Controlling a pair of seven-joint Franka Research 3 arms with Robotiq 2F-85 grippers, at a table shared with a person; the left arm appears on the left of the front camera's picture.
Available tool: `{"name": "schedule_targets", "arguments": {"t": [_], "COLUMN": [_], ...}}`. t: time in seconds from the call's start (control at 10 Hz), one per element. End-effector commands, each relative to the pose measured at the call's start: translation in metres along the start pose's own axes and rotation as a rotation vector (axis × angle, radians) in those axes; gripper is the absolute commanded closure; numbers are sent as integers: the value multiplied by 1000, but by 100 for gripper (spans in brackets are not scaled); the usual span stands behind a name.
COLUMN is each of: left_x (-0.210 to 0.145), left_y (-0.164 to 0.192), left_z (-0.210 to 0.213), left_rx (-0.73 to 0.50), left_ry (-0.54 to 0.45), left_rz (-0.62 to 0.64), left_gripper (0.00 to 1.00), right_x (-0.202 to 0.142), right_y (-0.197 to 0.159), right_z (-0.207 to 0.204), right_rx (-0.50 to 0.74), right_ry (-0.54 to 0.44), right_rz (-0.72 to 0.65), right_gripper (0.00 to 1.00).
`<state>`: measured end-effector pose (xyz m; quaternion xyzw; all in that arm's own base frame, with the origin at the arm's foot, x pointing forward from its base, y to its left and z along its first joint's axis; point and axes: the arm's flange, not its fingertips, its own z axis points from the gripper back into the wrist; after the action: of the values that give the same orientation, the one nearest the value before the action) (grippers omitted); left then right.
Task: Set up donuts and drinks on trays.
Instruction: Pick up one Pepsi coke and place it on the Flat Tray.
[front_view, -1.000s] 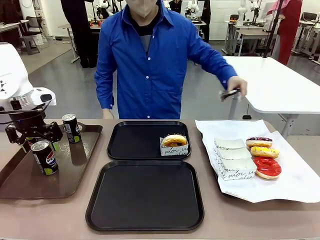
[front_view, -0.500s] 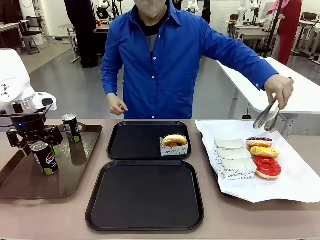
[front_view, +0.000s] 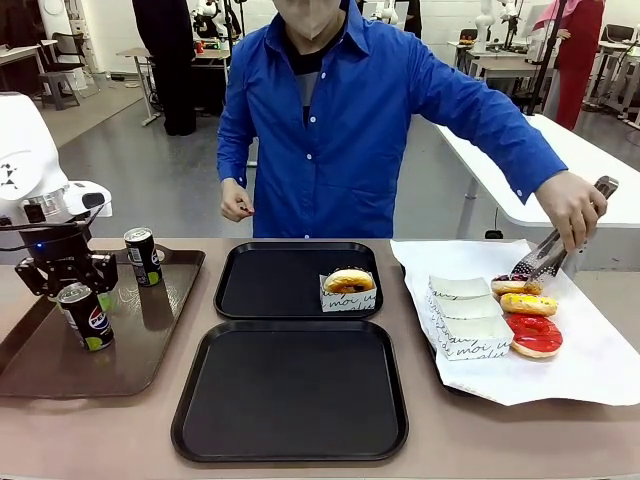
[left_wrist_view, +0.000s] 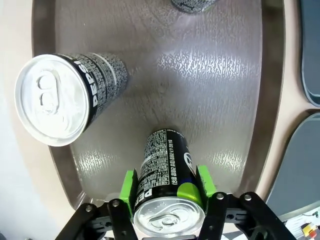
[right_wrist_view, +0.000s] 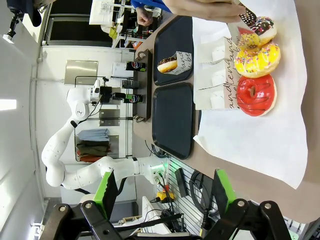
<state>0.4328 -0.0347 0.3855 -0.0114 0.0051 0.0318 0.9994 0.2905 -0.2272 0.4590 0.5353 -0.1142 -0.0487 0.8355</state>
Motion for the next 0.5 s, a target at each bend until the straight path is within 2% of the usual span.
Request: {"name": "schedule_targets", "arguments": {"t": [0.0, 0.1, 0.2, 0.3, 0.4], "left_x": [3, 2, 0, -1, -4], "left_y": [-3, -2, -3, -9, -20], "left_z": [4, 4, 6, 12, 28], "left_rx": [26, 37, 57, 75, 88], "left_ry": [48, 60, 72, 77, 69], "left_rz": [45, 54, 55, 48, 10], "left_gripper": [68, 69, 85, 87, 100], "right_x": [0, 0, 0, 0, 0], "right_y": [0, 0, 0, 0, 0], "right_z": [1, 1, 1, 1, 1], "right_rx": [16, 16, 16, 16, 16], "right_ry": [-1, -1, -1, -1, -1], "right_rz": [10, 10, 10, 10, 10], "right_gripper": [0, 0, 0, 0, 0]}}
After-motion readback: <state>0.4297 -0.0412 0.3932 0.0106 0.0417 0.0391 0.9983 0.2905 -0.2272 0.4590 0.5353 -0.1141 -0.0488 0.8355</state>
